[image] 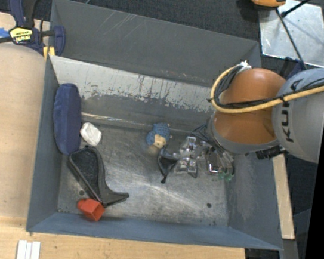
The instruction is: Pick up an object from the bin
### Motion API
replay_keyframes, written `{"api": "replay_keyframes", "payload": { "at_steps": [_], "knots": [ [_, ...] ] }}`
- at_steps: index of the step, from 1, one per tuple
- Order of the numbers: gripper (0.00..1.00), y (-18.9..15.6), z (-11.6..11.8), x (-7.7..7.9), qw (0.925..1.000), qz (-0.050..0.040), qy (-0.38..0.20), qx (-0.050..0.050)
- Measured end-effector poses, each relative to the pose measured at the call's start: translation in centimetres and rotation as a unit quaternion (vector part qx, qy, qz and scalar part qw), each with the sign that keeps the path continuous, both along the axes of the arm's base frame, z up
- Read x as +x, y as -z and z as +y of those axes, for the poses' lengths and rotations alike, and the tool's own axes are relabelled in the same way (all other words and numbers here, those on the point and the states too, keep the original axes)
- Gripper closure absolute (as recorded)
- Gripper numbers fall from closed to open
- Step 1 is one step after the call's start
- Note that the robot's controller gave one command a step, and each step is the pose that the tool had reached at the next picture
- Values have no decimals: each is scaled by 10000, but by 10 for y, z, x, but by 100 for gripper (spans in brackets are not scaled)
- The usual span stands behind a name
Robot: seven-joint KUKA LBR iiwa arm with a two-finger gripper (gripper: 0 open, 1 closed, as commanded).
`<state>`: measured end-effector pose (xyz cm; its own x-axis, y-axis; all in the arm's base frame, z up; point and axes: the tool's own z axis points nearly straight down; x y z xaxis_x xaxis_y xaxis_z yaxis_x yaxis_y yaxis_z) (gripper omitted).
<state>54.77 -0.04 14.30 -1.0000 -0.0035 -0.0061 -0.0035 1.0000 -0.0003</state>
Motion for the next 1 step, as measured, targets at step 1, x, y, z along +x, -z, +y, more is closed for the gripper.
{"api": "replay_keyframes", "payload": {
  "at_steps": [1],
  "knots": [
    [100,-21,0,1,10000,-4,-10,0]
  ]
}}
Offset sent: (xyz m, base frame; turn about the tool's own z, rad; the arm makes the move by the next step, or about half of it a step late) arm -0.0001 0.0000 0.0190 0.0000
